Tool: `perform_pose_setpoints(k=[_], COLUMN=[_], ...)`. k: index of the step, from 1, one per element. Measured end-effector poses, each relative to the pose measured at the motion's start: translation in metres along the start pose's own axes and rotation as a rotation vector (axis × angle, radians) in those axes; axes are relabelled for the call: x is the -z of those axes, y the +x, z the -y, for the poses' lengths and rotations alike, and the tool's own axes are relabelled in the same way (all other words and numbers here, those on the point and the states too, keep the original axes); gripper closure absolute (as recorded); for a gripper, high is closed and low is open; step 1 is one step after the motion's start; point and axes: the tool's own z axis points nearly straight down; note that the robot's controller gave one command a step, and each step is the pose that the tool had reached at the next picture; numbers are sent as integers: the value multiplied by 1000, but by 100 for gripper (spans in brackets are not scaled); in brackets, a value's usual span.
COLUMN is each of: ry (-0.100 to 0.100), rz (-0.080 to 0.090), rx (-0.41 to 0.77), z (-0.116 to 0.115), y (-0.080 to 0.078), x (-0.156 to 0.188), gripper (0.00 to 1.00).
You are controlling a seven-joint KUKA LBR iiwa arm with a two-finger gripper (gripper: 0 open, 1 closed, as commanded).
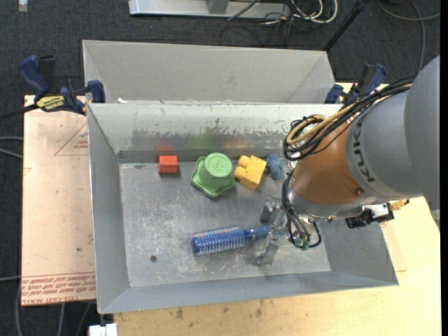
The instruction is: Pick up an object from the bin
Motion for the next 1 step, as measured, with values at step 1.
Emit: perform_pose_setpoints(k=[1], ry=[1], rz=[8], rx=[-2], z=[2], y=[-3], x=[4], gripper=[100])
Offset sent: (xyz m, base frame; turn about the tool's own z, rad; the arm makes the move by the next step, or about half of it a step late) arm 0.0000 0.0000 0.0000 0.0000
